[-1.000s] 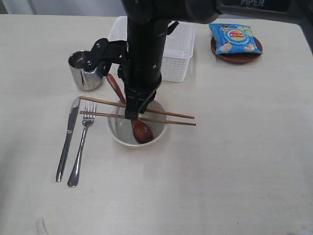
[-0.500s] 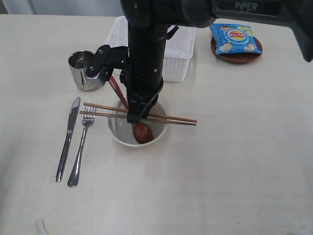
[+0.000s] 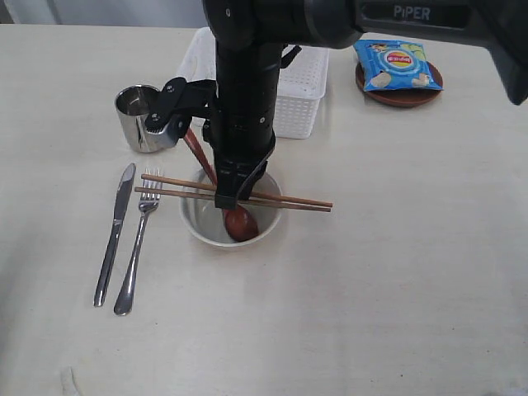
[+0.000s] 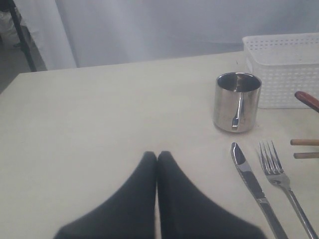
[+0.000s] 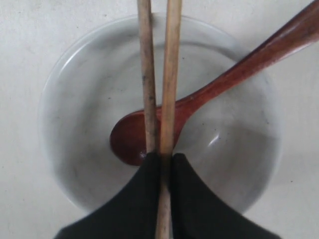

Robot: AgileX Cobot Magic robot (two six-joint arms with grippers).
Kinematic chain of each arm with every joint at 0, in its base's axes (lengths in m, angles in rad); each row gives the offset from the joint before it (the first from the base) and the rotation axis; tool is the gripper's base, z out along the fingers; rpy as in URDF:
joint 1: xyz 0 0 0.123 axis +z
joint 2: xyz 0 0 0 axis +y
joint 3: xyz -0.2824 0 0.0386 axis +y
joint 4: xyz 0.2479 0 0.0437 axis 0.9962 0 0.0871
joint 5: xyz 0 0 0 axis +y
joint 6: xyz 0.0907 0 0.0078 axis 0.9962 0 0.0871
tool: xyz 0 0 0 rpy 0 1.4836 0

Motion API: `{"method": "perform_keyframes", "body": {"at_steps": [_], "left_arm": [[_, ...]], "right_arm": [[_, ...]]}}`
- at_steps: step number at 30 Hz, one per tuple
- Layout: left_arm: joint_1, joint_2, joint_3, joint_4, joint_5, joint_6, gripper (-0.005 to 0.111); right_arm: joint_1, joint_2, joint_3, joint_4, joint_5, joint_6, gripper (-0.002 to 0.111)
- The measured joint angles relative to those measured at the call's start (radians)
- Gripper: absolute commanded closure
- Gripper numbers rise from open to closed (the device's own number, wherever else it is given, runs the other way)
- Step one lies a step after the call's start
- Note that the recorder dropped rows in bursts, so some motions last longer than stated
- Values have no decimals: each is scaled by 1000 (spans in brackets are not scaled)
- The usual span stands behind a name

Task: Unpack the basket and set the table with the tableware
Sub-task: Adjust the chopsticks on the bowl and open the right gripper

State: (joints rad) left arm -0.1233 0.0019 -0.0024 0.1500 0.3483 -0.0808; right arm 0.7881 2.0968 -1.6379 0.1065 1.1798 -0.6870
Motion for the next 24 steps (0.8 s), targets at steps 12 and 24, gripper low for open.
{"method": "perform_keyframes", "body": {"at_steps": [12,24], "left_arm": [[0,0,0,0,0,0,107],[0,0,0,0,0,0,107]], "right_arm": [[0,0,0,0,0,0,108],[-2,0,0,-30,-7,6,77]]}}
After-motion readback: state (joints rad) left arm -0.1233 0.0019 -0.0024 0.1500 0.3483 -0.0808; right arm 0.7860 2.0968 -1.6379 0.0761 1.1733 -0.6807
